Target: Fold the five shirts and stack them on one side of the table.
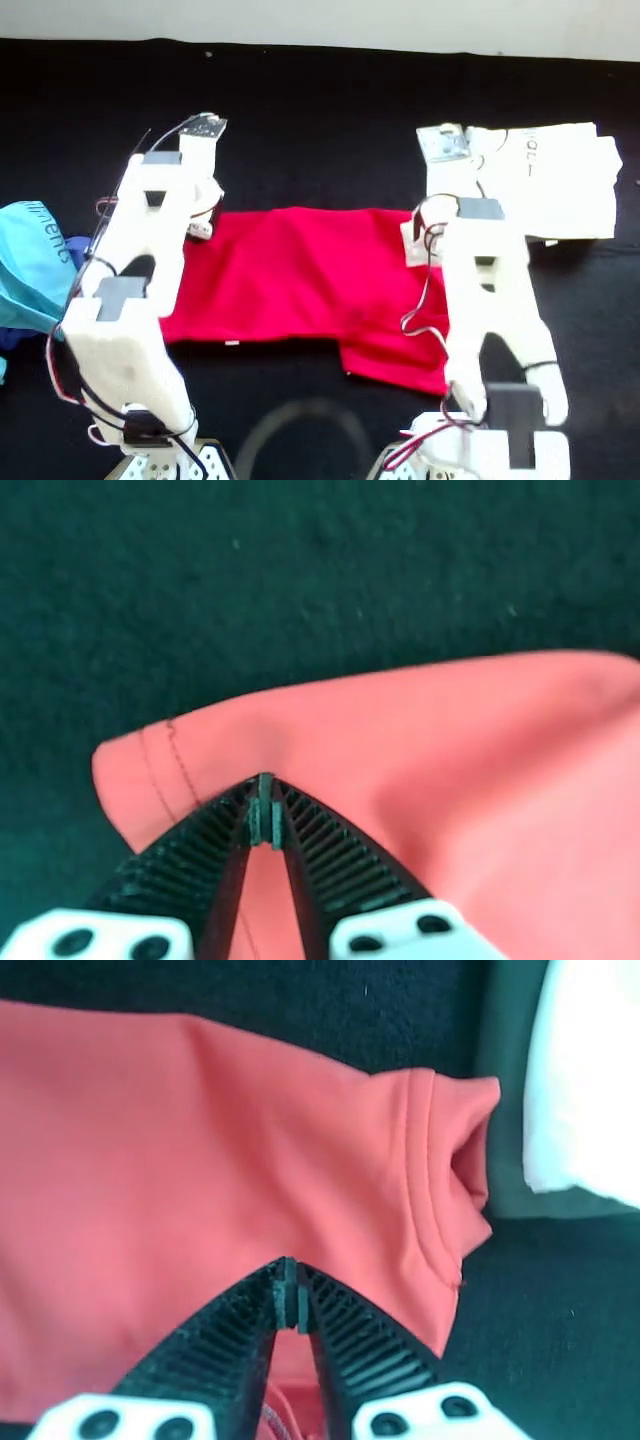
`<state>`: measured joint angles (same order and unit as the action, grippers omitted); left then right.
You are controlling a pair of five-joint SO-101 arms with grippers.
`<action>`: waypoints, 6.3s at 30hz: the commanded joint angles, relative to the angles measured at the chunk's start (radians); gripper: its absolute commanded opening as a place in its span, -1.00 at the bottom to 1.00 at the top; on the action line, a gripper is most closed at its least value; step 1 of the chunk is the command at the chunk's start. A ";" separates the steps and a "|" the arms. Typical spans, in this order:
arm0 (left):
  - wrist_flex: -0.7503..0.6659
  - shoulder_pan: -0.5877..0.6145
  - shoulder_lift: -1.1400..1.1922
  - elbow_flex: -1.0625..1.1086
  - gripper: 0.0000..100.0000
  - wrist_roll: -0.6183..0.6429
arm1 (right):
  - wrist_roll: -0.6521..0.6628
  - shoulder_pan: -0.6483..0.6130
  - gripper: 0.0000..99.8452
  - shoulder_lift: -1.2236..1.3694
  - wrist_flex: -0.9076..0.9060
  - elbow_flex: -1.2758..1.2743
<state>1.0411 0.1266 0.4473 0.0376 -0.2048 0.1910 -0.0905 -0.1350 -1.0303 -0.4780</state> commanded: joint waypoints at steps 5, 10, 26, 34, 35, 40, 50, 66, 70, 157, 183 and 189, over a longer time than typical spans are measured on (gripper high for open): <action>-0.005 0.021 0.168 -0.242 -0.98 0.057 | -0.002 0.025 -0.99 0.182 0.162 0.051; 0.077 0.030 0.237 -0.363 -0.98 0.058 | -0.002 0.062 -0.99 0.255 0.186 0.108; 0.269 0.051 0.222 -0.627 -0.98 0.149 | -0.006 0.061 -0.99 0.280 0.113 0.223; 0.287 0.025 0.265 -0.699 -0.98 0.149 | -0.006 -0.035 -0.99 0.305 0.084 0.300; 0.262 0.024 0.291 -0.699 -0.98 0.149 | -0.006 -0.045 -0.99 0.323 0.085 0.305; 0.181 0.065 0.383 -0.714 -0.98 0.147 | -0.006 -0.019 -0.99 0.466 0.122 0.328; 0.186 0.200 0.501 -0.828 -0.98 0.100 | -0.002 0.013 -0.99 0.684 0.117 0.602; 0.331 0.306 0.509 -0.941 -0.98 0.084 | -0.002 -0.097 -0.99 0.960 -0.367 1.406; 0.437 0.305 0.510 -1.038 -0.98 0.086 | -0.002 -0.093 -0.99 0.961 -0.478 1.529; -0.192 0.260 -0.223 0.380 -0.98 0.172 | 0.000 -0.219 -0.99 0.171 0.433 -0.108; -0.204 0.262 -0.223 0.381 -0.98 0.175 | 0.002 -0.226 -0.99 -0.016 -0.068 -0.074; -0.206 0.262 -0.223 0.381 -0.98 0.175 | 0.000 -0.317 -0.99 0.030 -0.147 -0.073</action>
<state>0.8784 0.3828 0.2217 0.4166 -0.0391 0.1910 -0.3452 -0.0936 -1.1147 -0.5808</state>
